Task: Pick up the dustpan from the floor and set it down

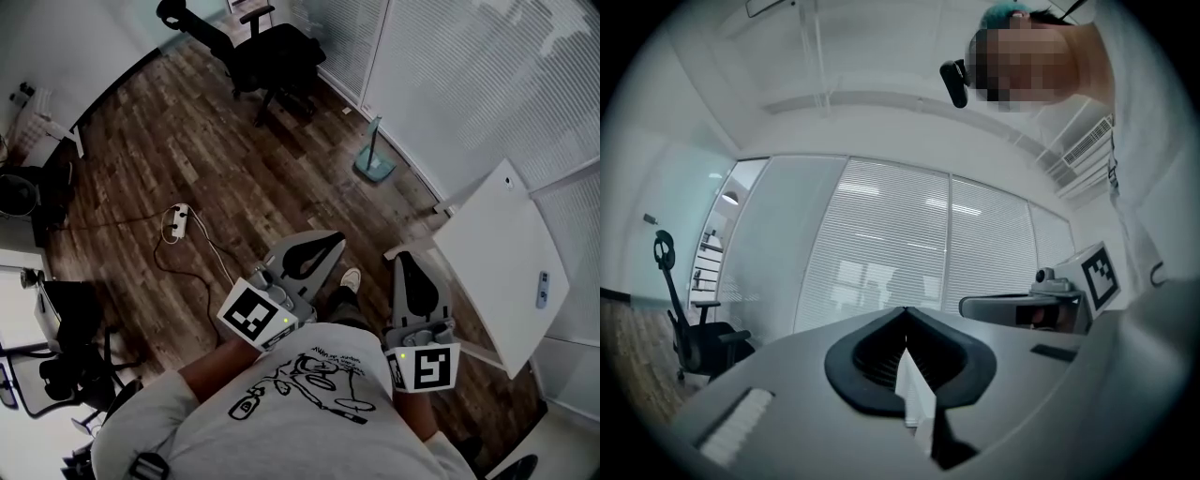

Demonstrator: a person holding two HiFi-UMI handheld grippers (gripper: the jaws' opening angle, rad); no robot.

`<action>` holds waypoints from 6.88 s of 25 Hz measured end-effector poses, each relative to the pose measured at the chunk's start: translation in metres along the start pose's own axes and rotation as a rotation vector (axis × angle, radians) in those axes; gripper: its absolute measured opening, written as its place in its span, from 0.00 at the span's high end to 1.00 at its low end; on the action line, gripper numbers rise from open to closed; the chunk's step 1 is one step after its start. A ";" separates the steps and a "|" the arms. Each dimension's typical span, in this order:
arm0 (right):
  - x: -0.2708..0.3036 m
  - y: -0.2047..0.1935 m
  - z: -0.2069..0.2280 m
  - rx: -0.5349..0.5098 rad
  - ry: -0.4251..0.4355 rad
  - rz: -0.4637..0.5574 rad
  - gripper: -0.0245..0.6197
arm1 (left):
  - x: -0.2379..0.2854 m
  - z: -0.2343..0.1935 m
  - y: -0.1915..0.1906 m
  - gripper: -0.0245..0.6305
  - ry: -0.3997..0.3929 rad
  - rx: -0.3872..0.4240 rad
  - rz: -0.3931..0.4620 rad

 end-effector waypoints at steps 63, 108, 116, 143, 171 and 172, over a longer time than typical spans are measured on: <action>0.362 0.044 0.256 0.030 0.021 -0.044 0.94 | 0.333 -0.297 0.077 0.96 -0.024 -0.004 -0.043; 0.399 -0.003 0.352 0.100 0.103 -0.150 0.94 | 0.419 -0.308 0.068 0.96 0.069 -0.048 -0.069; 0.427 -0.081 0.339 0.210 0.175 -0.285 0.85 | 0.407 -0.315 0.042 0.96 0.093 -0.066 -0.112; 0.543 -0.352 0.310 0.529 0.253 -0.665 0.72 | 0.406 -0.363 -0.030 0.96 0.159 -0.107 -0.184; 0.622 -0.469 0.286 0.801 0.308 -0.773 0.63 | 0.391 -0.377 -0.124 0.96 0.199 -0.245 -0.278; 0.624 -0.470 0.285 0.806 0.314 -0.770 0.63 | 0.390 -0.377 -0.126 0.96 0.201 -0.247 -0.279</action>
Point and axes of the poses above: the fingertips, and each gripper's own axes: x forward along the fingers, z to its right, y out of its top, the point moved 2 cm from there along -x, backward along the fingers, and after that the axes turned 9 degrees about -z, right-handed, at the moved point
